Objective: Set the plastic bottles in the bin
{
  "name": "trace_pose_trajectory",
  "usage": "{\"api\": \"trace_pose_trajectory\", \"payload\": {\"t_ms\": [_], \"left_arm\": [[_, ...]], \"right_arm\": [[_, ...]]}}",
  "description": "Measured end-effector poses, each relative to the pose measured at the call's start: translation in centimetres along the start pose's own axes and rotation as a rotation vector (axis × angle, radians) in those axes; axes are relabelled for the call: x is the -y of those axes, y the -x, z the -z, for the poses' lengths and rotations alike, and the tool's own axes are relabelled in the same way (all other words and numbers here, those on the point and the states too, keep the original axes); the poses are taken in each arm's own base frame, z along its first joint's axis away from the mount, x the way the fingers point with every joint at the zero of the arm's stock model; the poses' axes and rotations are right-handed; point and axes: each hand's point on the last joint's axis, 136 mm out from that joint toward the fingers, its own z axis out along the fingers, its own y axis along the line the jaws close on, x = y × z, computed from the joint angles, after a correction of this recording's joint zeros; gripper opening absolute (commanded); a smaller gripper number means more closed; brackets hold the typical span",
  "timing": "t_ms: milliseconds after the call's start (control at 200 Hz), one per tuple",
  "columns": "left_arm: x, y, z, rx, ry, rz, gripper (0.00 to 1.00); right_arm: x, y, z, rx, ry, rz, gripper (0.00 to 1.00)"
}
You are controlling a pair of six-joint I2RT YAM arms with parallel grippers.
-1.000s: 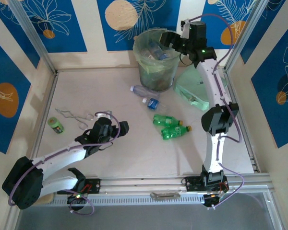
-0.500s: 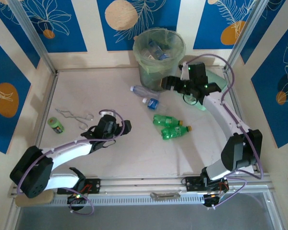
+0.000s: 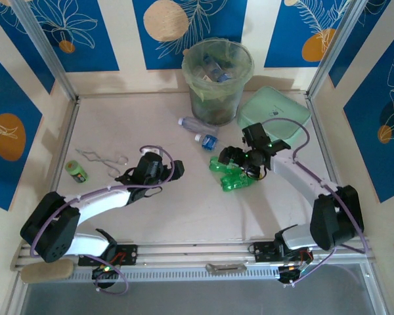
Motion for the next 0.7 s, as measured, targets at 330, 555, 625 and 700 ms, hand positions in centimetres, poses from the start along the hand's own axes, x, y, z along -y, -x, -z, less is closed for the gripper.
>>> {"api": "trace_pose_trajectory", "payload": {"t_ms": [330, 555, 625, 700], "left_arm": [[-0.2, 0.1, -0.1, 0.0, 0.003, 0.012, 1.0], [-0.4, 0.3, -0.1, 0.003, 0.007, 0.016, 1.0], [-0.4, 0.3, 0.0, 0.006, 0.005, 0.017, 1.0], [-0.4, 0.4, 0.3, 0.012, 0.002, 0.019, 1.0]], "right_arm": [[3.8, -3.1, -0.6, 0.016, -0.134, -0.233, 0.98], [4.9, -3.6, -1.9, 0.053, -0.163, -0.374, 0.95], [5.1, -3.6, -2.4, 0.063, -0.162, -0.417, 0.95], [5.3, -3.4, -3.0, 0.069, -0.162, -0.453, 0.94]]}}
